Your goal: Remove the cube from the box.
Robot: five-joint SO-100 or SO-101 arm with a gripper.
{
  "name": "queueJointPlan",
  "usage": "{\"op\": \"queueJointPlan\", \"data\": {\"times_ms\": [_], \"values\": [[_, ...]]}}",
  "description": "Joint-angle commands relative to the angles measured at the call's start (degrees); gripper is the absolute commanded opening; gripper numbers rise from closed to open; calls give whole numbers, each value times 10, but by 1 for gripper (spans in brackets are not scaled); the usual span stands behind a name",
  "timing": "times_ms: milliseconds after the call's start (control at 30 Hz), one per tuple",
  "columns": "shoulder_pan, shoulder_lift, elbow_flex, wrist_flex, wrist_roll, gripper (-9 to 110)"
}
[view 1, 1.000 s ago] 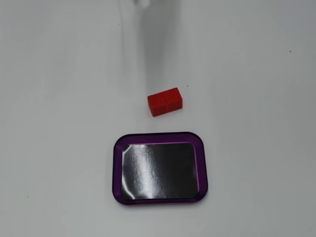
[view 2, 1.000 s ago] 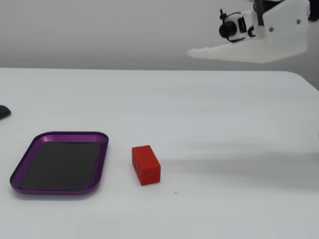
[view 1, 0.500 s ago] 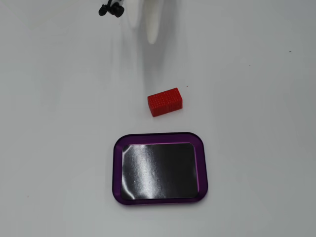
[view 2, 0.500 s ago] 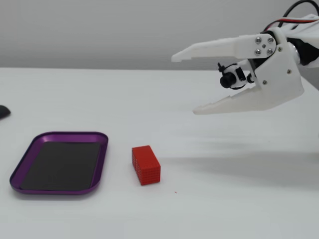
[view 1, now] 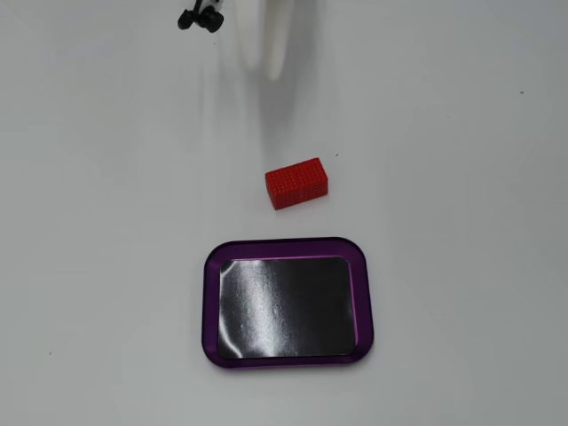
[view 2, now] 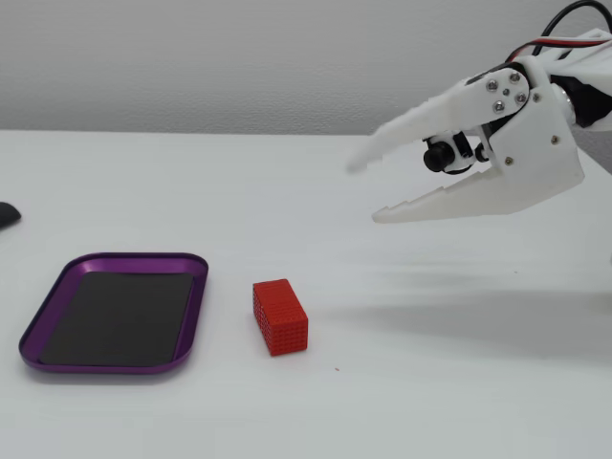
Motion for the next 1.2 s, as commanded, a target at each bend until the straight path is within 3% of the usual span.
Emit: {"op": "queueJointPlan", "data": {"times_ms": [0, 1167], "values": [[0, 25, 4, 2, -2, 1], [0, 25, 4, -7, -2, 1]]}}
